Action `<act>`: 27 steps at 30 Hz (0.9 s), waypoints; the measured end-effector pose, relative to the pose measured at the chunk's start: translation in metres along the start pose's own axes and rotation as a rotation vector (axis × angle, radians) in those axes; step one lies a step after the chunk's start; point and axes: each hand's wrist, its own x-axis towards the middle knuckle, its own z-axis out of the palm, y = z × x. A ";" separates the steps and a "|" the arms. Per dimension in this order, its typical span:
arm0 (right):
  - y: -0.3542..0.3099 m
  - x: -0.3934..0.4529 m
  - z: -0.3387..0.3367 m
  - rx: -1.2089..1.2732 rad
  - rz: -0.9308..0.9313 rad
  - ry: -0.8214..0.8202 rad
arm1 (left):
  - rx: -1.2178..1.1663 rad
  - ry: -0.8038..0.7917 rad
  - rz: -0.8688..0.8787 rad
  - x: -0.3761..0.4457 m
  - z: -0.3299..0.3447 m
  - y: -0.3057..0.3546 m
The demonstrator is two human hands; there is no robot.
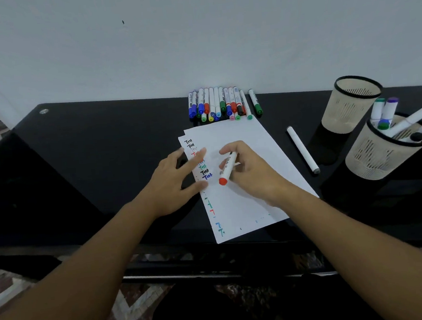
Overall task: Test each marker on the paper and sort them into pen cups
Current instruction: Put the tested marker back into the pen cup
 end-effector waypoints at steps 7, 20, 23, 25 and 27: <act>0.005 -0.012 0.019 0.093 -0.106 0.195 | 0.143 0.007 0.026 -0.007 0.007 -0.004; 0.015 -0.015 0.031 -0.080 -0.060 0.208 | 0.129 -0.008 0.014 -0.007 0.010 -0.005; 0.016 -0.013 0.032 -0.101 -0.068 0.191 | 0.114 -0.007 0.016 -0.006 0.007 -0.003; 0.016 -0.012 0.033 -0.110 -0.069 0.172 | 0.104 -0.001 0.014 -0.007 0.007 -0.003; 0.016 -0.013 0.034 -0.138 -0.067 0.156 | 0.104 -0.009 0.011 -0.007 0.008 -0.003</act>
